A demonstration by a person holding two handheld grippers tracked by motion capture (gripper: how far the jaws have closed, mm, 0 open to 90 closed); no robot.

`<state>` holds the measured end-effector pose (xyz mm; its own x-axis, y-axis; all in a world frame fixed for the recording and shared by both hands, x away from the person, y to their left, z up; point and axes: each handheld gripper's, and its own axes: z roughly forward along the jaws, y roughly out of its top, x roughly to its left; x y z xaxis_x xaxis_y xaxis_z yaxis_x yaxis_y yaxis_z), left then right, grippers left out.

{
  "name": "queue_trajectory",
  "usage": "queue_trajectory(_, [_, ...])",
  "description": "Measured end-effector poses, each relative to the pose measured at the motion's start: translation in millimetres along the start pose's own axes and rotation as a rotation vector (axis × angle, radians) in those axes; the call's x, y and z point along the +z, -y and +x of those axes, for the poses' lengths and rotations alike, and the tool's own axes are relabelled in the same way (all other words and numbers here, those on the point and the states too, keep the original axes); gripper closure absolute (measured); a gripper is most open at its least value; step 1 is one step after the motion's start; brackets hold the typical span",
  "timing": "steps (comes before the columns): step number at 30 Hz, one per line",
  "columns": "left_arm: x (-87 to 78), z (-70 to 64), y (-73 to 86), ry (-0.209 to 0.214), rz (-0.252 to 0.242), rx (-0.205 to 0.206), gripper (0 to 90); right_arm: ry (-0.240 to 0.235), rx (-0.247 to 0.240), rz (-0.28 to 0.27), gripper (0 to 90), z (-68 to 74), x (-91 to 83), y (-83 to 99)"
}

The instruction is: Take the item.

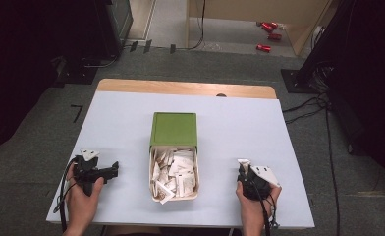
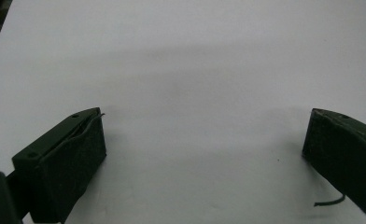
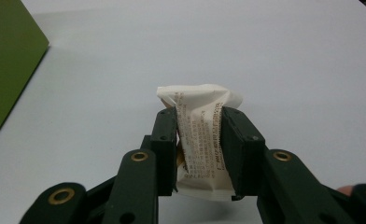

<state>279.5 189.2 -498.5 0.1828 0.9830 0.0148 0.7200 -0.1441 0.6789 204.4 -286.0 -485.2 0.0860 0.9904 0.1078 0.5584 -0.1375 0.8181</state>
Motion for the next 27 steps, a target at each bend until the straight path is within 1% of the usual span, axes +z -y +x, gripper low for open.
queue_trajectory(5, [0.0,0.0,0.0,0.000,0.000,0.000,0.0,0.000,-0.010,0.012,67.8,-0.5,2.9,3.6])
queue_trajectory(11, [0.0,0.0,0.0,0.000,0.000,0.000,0.0,0.005,-0.009,0.032,67.3,-2.1,5.6,7.5])
queue_trajectory(13, [0.0,0.0,0.0,0.000,0.000,0.000,0.0,0.006,-0.014,0.033,67.2,-3.0,6.3,8.2])
queue_trajectory(15, [0.0,-0.1,0.0,-0.001,-0.001,0.000,0.0,0.006,-0.009,0.035,66.9,-3.1,6.8,8.8])
queue_trajectory(18, [0.0,-0.1,0.1,-0.001,-0.001,0.000,0.0,0.004,-0.017,0.044,66.5,-1.8,8.5,9.3])
queue_trajectory(20, [0.0,-0.1,0.1,-0.001,-0.001,0.000,0.0,0.001,-0.031,0.046,65.9,-1.3,9.6,9.5])
queue_trajectory(27, [0.0,-0.1,0.1,-0.001,-0.001,0.000,0.0,0.001,-0.034,0.055,65.4,-1.0,11.3,10.3])
